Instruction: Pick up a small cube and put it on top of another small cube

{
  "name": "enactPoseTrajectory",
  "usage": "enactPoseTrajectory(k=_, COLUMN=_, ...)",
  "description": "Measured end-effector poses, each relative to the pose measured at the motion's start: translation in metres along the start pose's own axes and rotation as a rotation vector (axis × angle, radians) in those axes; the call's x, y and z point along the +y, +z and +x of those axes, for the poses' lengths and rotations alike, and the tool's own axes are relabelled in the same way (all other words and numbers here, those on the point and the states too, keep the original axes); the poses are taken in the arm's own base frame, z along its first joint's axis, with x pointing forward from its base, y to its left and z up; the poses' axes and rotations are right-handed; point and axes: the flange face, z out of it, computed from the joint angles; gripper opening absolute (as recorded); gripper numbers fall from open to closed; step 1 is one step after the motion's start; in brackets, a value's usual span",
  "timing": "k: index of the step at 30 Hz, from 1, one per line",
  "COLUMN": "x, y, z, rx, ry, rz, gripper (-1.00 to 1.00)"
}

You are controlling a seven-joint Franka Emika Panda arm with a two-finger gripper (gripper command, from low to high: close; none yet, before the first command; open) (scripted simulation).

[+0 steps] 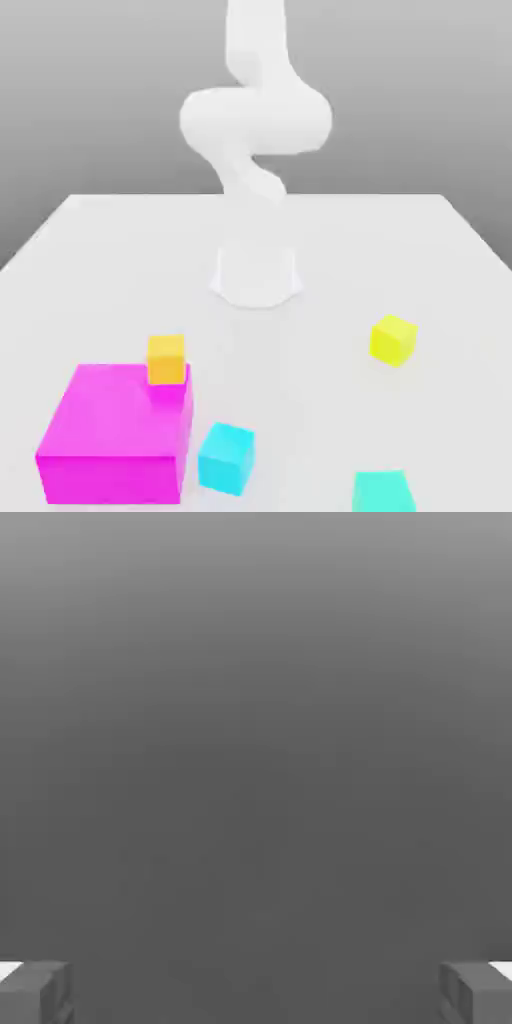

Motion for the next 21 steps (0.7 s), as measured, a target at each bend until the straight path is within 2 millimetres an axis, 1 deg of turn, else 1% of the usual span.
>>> enactPoseTrajectory(k=2, x=-0.005, y=0.037, z=-0.021, rx=-0.066, ry=-0.136, rz=0.0, gripper=0.0)
enactPoseTrajectory(k=5, x=-0.012, y=0.087, z=-0.058, rx=-0.158, ry=-0.337, rz=0.007, gripper=0.0)
enactPoseTrajectory(k=8, x=-0.017, y=0.13, z=-0.102, rx=-0.247, ry=-0.541, rz=0.023, gripper=0.0)
enactPoseTrajectory(k=11, x=-0.017, y=0.167, z=-0.152, rx=-0.332, ry=-0.75, rz=0.046, gripper=0.0)
enactPoseTrajectory(k=14, x=-0.013, y=0.197, z=-0.206, rx=-0.416, ry=-0.962, rz=0.077, gripper=0.0)
enactPoseTrajectory(k=16, x=-0.007, y=0.213, z=-0.243, rx=-0.47, ry=-1.106, rz=0.102, gripper=0.0)
enactPoseTrajectory(k=18, x=0.001, y=0.225, z=-0.28, rx=-0.524, ry=-1.25, rz=0.13, gripper=0.0)
enactPoseTrajectory(k=21, x=0.02, y=0.239, z=-0.335, rx=-0.603, ry=-1.467, rz=0.18, gripper=0.0)
